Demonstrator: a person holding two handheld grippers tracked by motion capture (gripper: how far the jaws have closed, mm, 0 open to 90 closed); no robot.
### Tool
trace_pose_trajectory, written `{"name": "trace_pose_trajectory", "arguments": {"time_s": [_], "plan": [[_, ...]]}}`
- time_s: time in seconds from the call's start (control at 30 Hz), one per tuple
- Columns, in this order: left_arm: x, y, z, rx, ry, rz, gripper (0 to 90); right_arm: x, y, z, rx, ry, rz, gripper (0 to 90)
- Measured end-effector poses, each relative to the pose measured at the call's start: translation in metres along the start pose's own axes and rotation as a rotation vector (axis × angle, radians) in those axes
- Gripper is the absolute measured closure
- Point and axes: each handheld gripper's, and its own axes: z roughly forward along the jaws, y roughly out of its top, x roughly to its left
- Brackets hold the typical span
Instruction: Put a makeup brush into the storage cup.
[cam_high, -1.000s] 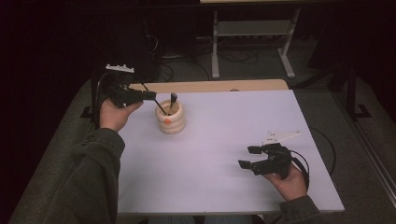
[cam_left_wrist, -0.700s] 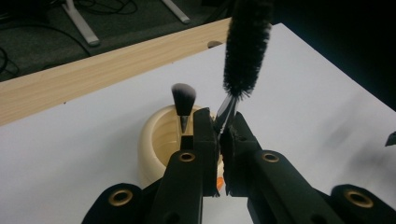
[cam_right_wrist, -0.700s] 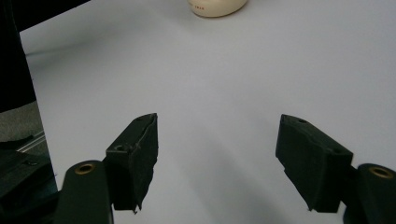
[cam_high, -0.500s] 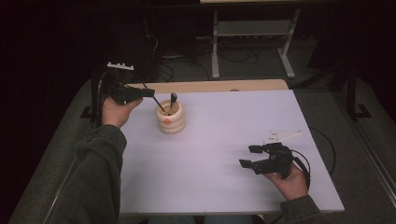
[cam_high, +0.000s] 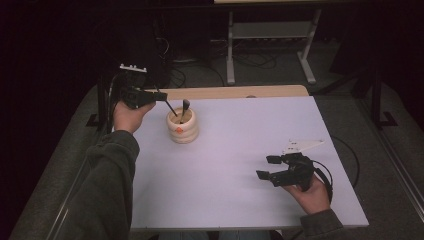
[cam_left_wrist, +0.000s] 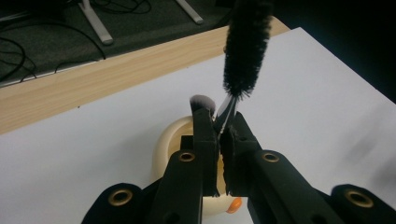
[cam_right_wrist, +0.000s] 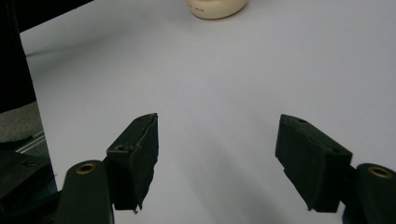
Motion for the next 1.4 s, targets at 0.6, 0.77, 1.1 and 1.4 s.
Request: {"name": "trace_pose_trajectory", "arguments": {"time_s": [0.6, 0.77, 1.1, 1.4], "plan": [[0.008, -0.003, 0.014, 0.014, 0.028, -0.035, 84.6, -0.001, 0.0, 0.0, 0.001, 0.005, 0.002, 29.1], [0.004, -0.005, 0.02, 0.023, 0.05, -0.012, 84.5, -0.001, -0.001, 0.001, 0.003, 0.009, 0.004, 29.1], [0.005, -0.011, 0.029, 0.032, 0.046, -0.029, 84.4, 0.0, -0.001, 0.0, -0.003, 0.007, 0.002, 29.1], [0.012, -0.024, 0.035, 0.05, 0.035, -0.054, 84.3, 0.002, 0.0, 0.001, 0.001, 0.008, 0.006, 29.3]]}}
